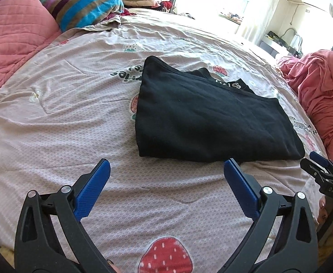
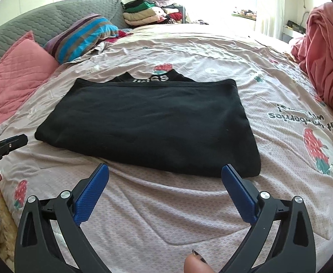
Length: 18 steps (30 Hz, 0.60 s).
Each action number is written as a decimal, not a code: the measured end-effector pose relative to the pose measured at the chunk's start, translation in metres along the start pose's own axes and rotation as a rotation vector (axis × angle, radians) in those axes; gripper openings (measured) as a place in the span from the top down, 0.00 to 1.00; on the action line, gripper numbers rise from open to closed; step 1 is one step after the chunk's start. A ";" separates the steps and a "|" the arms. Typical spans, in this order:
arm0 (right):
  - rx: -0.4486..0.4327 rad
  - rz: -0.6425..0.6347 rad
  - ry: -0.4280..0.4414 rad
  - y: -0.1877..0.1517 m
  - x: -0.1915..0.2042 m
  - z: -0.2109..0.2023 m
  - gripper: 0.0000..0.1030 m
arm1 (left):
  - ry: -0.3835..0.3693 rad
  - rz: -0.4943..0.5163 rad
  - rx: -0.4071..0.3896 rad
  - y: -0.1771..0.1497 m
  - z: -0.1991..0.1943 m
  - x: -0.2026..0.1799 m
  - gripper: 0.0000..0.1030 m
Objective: Fold small clothes
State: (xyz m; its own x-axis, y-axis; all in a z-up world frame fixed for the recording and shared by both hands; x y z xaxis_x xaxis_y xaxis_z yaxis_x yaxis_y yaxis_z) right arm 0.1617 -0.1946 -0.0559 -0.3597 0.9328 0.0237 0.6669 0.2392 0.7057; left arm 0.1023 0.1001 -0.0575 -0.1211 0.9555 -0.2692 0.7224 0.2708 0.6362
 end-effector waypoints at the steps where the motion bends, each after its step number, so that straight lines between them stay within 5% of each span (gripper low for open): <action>1: -0.006 -0.007 0.004 0.001 0.003 -0.002 0.04 | 0.001 -0.003 -0.003 0.000 -0.001 0.001 0.09; 18: -0.049 -0.108 0.082 0.016 0.061 -0.007 0.04 | 0.052 -0.068 -0.066 0.006 -0.026 0.028 0.09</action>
State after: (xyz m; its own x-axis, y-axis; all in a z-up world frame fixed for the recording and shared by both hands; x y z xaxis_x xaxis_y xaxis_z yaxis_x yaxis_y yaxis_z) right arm 0.1458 -0.1360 -0.0383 -0.4814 0.8765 0.0019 0.5893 0.3221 0.7410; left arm 0.0854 0.1318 -0.0424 -0.2048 0.9391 -0.2761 0.6648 0.3405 0.6649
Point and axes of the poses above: each gripper's, at about its wrist camera, not at the fingertips, and z roughly the way its jaws point, x to its left, y to its top, the point moved 6 cm from there along z, roughly the way its jaws point, and after that the axes turned 4 degrees about -y, right-handed, at the moved point
